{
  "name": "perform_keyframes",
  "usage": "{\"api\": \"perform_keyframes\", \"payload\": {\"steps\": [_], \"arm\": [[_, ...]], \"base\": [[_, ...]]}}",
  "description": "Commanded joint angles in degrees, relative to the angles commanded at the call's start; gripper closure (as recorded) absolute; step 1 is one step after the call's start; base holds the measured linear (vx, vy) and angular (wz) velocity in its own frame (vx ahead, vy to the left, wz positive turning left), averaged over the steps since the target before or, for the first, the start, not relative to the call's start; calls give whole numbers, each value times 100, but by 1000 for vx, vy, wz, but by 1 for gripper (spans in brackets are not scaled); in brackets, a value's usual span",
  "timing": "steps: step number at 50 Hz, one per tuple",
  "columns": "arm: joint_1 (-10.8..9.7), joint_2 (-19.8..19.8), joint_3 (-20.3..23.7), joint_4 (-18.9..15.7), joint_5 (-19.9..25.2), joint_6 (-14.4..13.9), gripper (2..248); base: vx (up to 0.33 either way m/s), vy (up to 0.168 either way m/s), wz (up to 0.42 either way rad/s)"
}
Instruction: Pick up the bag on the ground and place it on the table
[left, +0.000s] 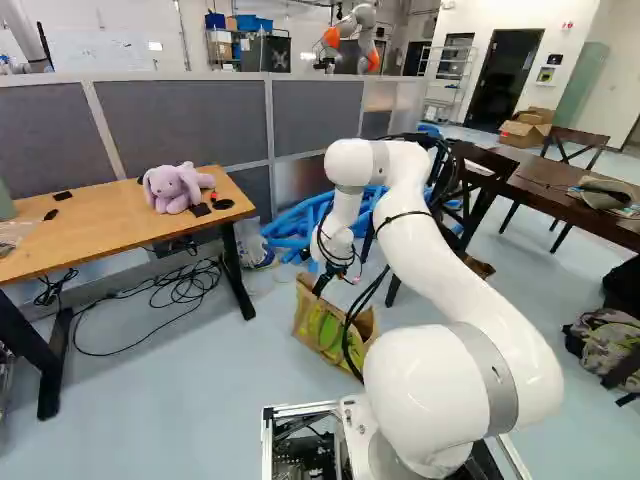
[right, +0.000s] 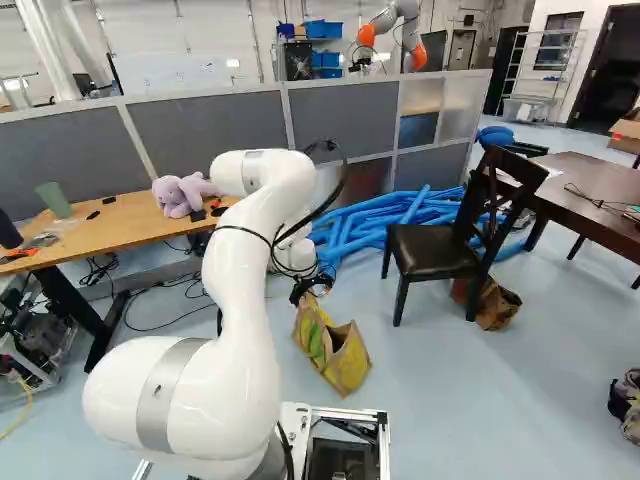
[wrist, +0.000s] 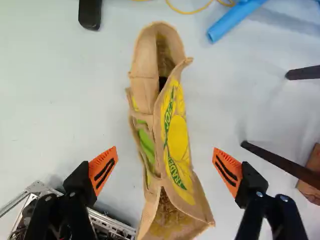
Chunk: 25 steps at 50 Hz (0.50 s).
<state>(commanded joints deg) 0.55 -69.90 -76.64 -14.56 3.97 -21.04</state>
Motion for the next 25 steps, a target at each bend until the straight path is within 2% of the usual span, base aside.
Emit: {"api": "perform_keyframes", "payload": {"steps": [25], "arm": [[0, -530, -438, -1, -300, -4, 3]], "base": [[0, 0, 0]]}}
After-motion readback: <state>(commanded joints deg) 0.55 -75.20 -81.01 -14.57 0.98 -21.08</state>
